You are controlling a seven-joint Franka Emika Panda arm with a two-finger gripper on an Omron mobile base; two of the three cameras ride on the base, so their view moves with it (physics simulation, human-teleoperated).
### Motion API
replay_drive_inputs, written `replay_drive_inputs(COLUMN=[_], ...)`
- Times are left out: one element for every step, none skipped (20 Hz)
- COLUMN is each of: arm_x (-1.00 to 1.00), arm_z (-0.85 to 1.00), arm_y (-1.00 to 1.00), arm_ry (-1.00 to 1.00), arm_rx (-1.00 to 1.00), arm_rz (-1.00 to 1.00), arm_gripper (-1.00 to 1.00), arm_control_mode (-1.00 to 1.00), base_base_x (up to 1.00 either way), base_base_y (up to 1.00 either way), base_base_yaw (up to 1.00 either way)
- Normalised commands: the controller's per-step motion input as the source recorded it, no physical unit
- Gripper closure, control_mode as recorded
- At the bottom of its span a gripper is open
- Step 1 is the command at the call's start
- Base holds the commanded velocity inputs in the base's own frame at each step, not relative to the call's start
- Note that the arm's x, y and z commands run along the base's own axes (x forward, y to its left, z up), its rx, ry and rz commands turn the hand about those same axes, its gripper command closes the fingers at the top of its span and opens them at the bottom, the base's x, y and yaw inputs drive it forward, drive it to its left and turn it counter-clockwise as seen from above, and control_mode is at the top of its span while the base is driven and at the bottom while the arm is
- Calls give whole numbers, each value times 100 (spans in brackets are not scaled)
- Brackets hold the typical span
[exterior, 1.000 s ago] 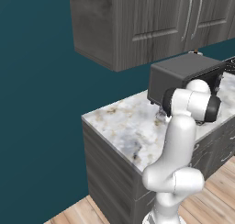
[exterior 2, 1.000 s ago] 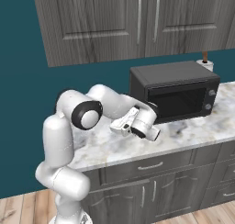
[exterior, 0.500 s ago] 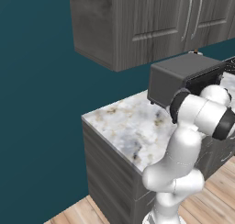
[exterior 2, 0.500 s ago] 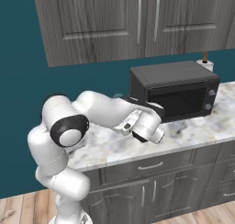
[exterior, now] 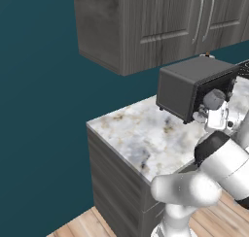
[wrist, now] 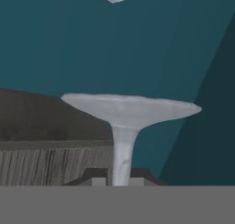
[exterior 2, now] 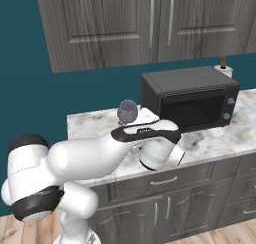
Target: Retrieve the wine glasses from the counter and place one next to each plate.
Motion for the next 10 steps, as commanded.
replay_drive_inputs(arm_x=[-93, -100, -100, -100, -100, -100, -91, -89, -82, -71], arm_z=[62, 52, 42, 43, 43, 46, 46, 48, 48, 44], arm_y=[0, 0, 0, 0, 0, 0, 0, 0, 0, 11], arm_ry=[0, -4, -5, -7, -8, -9, -9, -9, -9, -5], arm_rx=[0, 0, 0, 0, 0, 0, 0, 0, 0, 0], arm_rz=[-4, -4, -4, -4, -4, -4, -3, -1, 0, 0], arm_gripper=[100, 100, 100, 100, 100, 100, 100, 100, 100, 100], arm_control_mode=[-100, -100, -100, -100, -100, -100, -100, -100, -100, -100], base_base_x=[0, 0, 0, 0, 0, 0, 0, 0, 0, 0], base_base_y=[0, 0, 0, 0, 0, 0, 0, 0, 0, 0], base_base_yaw=[0, 0, 0, 0, 0, 0, 0, 0, 0, 0])
